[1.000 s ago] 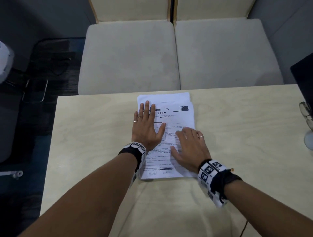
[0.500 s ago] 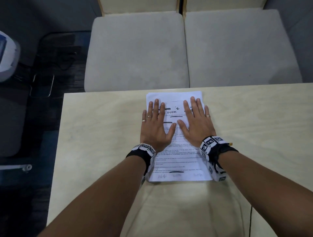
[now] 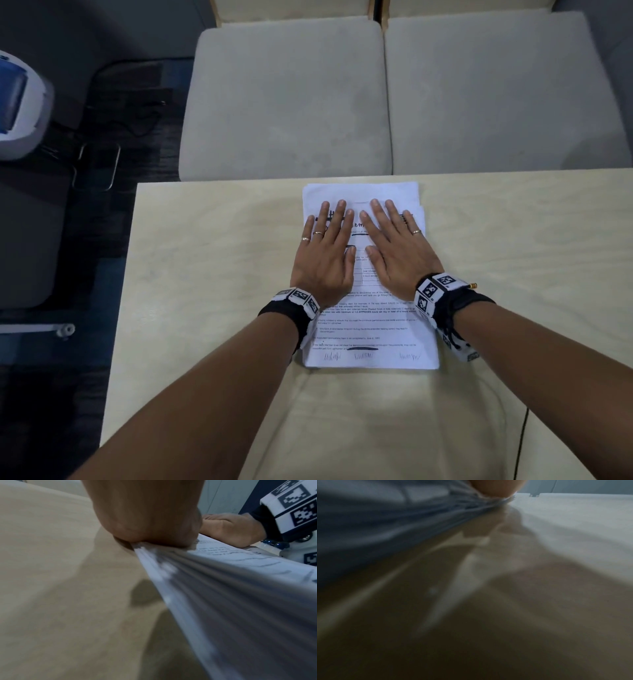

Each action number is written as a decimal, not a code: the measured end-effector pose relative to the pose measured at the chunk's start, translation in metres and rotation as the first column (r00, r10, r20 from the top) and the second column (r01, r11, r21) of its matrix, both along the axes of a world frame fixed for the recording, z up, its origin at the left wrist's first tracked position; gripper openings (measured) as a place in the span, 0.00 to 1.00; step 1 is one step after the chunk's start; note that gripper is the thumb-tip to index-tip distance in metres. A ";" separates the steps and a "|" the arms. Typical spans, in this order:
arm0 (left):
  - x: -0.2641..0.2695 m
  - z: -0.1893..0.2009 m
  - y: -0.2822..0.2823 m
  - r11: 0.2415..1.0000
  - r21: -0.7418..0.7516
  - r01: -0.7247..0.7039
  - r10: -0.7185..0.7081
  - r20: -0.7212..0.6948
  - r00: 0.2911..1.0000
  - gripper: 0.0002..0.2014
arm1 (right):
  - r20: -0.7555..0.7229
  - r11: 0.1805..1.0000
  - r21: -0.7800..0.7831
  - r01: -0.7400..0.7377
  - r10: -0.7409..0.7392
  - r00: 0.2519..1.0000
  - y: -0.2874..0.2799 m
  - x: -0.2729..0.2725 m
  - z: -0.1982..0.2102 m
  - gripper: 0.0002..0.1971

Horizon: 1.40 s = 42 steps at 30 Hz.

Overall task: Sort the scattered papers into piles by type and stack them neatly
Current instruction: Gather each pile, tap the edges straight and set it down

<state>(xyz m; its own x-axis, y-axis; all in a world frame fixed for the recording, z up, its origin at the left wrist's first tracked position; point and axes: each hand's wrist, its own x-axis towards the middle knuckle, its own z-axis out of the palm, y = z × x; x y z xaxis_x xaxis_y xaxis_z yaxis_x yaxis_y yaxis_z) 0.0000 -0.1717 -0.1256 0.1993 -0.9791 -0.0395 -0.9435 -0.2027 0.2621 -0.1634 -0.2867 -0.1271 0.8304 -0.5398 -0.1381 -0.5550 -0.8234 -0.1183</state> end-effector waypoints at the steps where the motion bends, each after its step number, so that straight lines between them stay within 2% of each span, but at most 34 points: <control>1: 0.001 -0.001 0.000 1.000 0.004 -0.006 0.006 -0.010 1.000 0.34 | -0.004 1.000 0.001 0.001 -0.001 1.000 -0.001 0.001 0.000 0.33; 6: 0.002 0.002 -0.001 1.000 0.026 0.005 -0.005 -0.018 1.000 0.35 | 0.036 1.000 0.020 0.009 -0.010 0.999 -0.003 0.002 0.000 0.40; 11: 0.000 0.006 -0.001 0.997 0.079 0.003 -0.004 0.009 1.000 0.35 | 0.003 0.998 0.042 0.051 -0.051 0.999 0.005 0.002 0.006 0.40; 16: 0.000 0.004 -0.001 0.999 0.051 0.009 -0.010 0.016 1.000 0.35 | 0.025 0.976 0.138 0.171 -0.176 0.984 0.085 -0.027 0.006 0.37; 19: 0.000 0.003 0.000 0.999 0.049 -0.008 0.007 0.010 1.000 0.35 | 0.031 0.975 0.117 0.187 -0.192 0.981 0.114 -0.044 0.004 0.38; 24: -0.006 0.013 0.002 0.993 0.114 -0.004 -0.001 0.049 0.999 0.33 | 0.047 0.973 0.094 0.212 -0.217 0.975 0.115 -0.044 0.003 0.37; 31: -0.053 0.005 0.066 0.992 0.082 -0.097 0.103 -0.066 0.993 0.34 | 0.066 0.959 0.105 0.263 -0.270 0.961 0.114 -0.048 0.001 0.35; 35: -0.053 0.002 0.065 0.993 0.070 -0.100 0.105 -0.065 0.992 0.38 | 0.081 0.936 0.085 0.341 -0.348 0.934 0.114 -0.048 -0.003 0.38; 42: -0.053 0.002 0.064 0.992 0.064 -0.109 0.113 -0.065 0.991 0.39 | 0.014 0.953 0.041 0.301 -0.302 0.953 0.114 -0.047 -0.003 0.40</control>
